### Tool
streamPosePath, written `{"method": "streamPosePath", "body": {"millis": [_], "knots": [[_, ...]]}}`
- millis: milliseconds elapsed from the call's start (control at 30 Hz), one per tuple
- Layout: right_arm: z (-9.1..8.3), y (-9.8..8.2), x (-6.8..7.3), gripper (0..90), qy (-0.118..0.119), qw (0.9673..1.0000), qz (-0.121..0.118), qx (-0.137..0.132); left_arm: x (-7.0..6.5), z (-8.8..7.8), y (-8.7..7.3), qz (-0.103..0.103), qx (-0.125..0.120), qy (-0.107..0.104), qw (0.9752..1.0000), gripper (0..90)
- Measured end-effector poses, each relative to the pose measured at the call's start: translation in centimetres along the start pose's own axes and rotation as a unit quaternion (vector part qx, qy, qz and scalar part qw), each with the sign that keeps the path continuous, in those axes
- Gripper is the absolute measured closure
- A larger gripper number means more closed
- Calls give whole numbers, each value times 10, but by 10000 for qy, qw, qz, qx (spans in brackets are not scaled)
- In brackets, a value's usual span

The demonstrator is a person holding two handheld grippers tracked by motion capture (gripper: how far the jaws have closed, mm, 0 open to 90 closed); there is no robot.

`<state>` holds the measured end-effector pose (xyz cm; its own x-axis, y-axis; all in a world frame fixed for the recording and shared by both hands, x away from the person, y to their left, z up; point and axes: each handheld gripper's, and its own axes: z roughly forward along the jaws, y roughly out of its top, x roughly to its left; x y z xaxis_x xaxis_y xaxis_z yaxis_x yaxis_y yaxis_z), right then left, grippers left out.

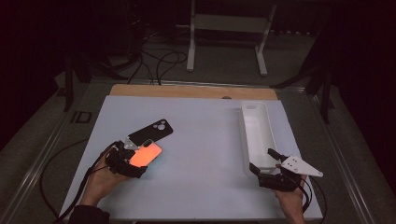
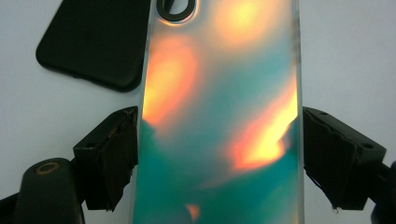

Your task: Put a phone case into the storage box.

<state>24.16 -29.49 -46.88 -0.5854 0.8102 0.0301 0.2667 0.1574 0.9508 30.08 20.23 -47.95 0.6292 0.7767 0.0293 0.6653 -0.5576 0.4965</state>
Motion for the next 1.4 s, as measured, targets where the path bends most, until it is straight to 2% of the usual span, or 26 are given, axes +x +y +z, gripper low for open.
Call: {"method": "streamPosePath", "body": {"millis": [167, 367, 633, 667, 733, 867, 900, 1067, 1100, 1133, 1233, 1367, 1400], "knots": [[0, 2, 0, 92, 0, 10000, 35, 9, -5, -4, 4, -71, -281, 105, 9995, 170], [0, 6, -1, 92, -12, 10000, 57, 39, -14, -9, 11, -43, -817, 175, 9965, 170], [-2, 18, -3, 92, 130, 9996, 250, -49, -30, -21, 26, -20, -1523, 286, 9879, 170], [-2, 19, -3, 91, 129, 9996, 260, -43, -32, -22, 29, -32, -1639, 261, 9861, 170], [0, 23, -3, 91, 177, 9995, 265, -33, -36, -24, 34, -13, -1762, 214, 9841, 170], [2, 27, -1, 91, 266, 9992, 309, -60, -44, -25, 42, 94, -1839, 159, 9828, 170], [3, 29, 0, 91, 299, 9991, 301, -69, -50, -25, 47, 197, -1907, 131, 9814, 170], [11, 41, 8, 91, 498, 9984, 250, -41, -68, -26, 62, 388, -2118, 32, 9765, 170], [11, 41, 8, 91, 498, 9984, 250, -41, -68, -26, 62, 388, -2118, 32, 9765, 170], [14, 44, 10, 91, 561, 9981, 236, -41, -75, -26, 69, 474, -2176, 25, 9749, 170], [18, 48, 12, 91, 653, 9976, 235, -37, -84, -25, 77, 575, -2272, -23, 9721, 170], [23, 52, 15, 92, 729, 9971, 210, -34, -94, -22, 84, 730, -2273, -22, 9711, 170], [25, 53, 16, 92, 747, 9970, 198, -24, -98, -20, 85, 797, -2297, 29, 9700, 170]]}}
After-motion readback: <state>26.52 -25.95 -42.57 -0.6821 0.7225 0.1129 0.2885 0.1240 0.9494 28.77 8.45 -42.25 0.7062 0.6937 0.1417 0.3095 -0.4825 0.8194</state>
